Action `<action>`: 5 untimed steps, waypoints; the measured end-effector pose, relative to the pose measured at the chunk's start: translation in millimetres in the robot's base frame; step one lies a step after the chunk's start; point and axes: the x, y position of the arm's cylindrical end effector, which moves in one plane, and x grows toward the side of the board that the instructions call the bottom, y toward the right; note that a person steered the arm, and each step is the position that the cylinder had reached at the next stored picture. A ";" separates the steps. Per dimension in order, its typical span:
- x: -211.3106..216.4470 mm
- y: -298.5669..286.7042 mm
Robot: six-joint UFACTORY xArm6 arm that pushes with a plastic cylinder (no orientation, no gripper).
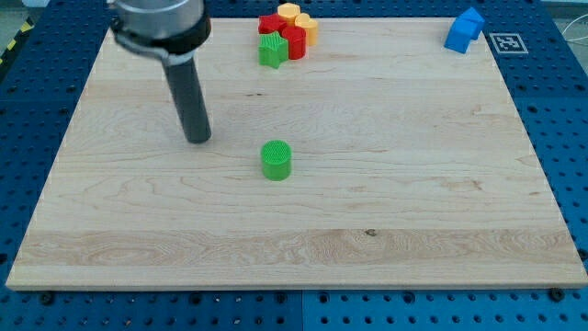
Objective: Move the green circle towards blue cube
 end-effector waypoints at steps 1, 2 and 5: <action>19.4 21.5; 53.3 47.9; 21.9 127.9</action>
